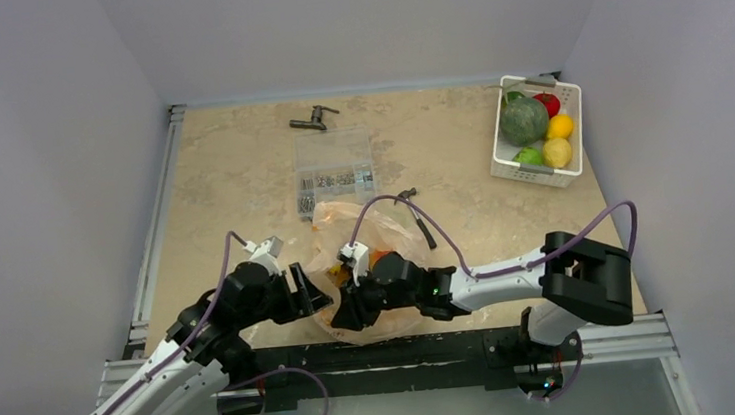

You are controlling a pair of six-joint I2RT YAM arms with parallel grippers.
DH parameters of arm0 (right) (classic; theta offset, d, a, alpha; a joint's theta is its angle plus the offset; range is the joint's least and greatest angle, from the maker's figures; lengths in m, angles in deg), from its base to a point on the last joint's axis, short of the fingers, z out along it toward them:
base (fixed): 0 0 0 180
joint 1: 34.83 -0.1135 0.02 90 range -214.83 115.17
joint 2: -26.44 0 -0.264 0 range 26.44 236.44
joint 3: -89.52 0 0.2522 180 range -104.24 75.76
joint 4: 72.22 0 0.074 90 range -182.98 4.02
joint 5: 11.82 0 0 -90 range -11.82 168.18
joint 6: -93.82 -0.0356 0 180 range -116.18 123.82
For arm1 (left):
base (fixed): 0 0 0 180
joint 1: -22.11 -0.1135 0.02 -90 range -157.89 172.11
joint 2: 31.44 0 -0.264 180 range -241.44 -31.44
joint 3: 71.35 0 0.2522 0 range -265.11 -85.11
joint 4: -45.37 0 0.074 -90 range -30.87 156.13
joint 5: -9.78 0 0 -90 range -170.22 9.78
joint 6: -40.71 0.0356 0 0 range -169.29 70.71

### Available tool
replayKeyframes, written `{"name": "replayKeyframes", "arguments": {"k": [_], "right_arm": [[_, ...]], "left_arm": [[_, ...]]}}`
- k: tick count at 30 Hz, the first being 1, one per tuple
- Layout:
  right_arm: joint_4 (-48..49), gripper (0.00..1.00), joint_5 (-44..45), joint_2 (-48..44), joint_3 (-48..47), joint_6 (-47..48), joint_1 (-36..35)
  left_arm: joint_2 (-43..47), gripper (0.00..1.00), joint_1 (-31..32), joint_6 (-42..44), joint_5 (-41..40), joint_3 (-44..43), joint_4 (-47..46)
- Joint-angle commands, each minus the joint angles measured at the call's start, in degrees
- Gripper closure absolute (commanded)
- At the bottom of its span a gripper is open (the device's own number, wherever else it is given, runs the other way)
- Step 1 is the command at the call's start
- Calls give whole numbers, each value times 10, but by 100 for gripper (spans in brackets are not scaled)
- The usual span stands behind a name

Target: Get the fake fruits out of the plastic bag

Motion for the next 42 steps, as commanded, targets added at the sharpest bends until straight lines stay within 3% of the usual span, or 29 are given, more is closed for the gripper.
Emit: {"name": "replayKeyframes", "arguments": {"k": [1, 4, 7, 11, 13, 16, 19, 22, 32, 34, 37, 42], "right_arm": [[40, 70, 8, -23, 2, 1, -2], [49, 67, 17, -38, 9, 2, -2], [48, 66, 16, -44, 7, 4, -2], [34, 62, 25, -51, 7, 6, -2], [-24, 59, 42, -62, -9, 23, -2], [-129, 54, 81, -118, -26, 39, -2], [-214, 51, 94, -171, -44, 37, 0], [-311, 53, 131, -151, -93, 64, 1], [-425, 57, 283, -78, -131, 21, 1], [-446, 61, 293, -77, -119, -4, 0], [-417, 71, 277, -109, -71, -27, -9], [-226, 68, 225, -150, 69, -17, -11]], "left_arm": [[50, 30, 1, -21, 44, 42, -24], [36, 31, 2, -24, 51, 56, -52], [6, 43, 2, -21, 66, 62, -84], [-22, 71, 2, -2, 71, 52, -94], [-26, 88, 2, 15, 60, 40, -74], [-31, 100, 1, 37, 42, 27, -43], [-42, 100, 2, 45, 59, 23, -41], [-81, 100, 2, 56, 103, 28, -73], [-190, 100, 16, 54, 136, 35, -164], [-211, 100, 24, 51, 144, 32, -185], [-249, 100, 32, 57, 136, 23, -203], [-319, 100, 33, 61, 110, 21, -222]]}}
